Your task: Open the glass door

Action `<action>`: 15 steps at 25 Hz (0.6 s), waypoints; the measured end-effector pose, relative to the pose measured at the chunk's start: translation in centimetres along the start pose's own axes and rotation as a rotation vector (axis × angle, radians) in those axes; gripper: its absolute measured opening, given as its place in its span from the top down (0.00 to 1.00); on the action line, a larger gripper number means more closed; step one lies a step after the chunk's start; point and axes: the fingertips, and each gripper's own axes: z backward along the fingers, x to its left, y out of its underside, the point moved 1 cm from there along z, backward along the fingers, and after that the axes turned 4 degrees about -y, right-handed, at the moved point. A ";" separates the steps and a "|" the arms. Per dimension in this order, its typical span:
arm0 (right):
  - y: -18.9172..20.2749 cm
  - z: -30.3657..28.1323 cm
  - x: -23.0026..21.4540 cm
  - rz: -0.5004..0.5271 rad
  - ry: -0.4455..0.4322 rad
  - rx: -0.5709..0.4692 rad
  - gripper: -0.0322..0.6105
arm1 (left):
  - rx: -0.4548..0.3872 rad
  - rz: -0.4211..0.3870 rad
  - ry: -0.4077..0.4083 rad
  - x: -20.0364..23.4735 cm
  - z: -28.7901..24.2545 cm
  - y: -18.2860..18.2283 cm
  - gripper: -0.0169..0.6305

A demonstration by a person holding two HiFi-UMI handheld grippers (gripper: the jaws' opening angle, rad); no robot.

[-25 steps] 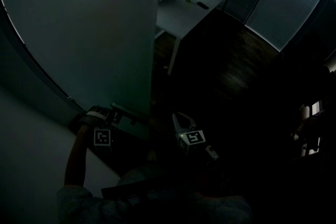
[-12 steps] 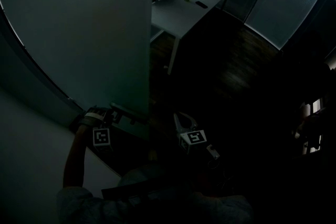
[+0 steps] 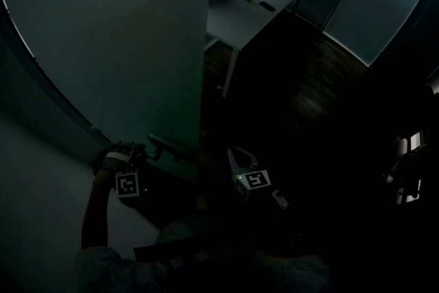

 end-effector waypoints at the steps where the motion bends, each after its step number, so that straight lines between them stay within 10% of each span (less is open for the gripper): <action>1: -0.1 -0.1 0.1 0.000 0.000 0.001 0.95 | -0.004 0.017 0.006 0.2 0.4 -0.1 0.72; 15: -0.4 -0.8 1.8 0.013 -0.017 0.000 0.95 | -0.405 0.528 -0.038 3.4 4.3 -5.4 0.73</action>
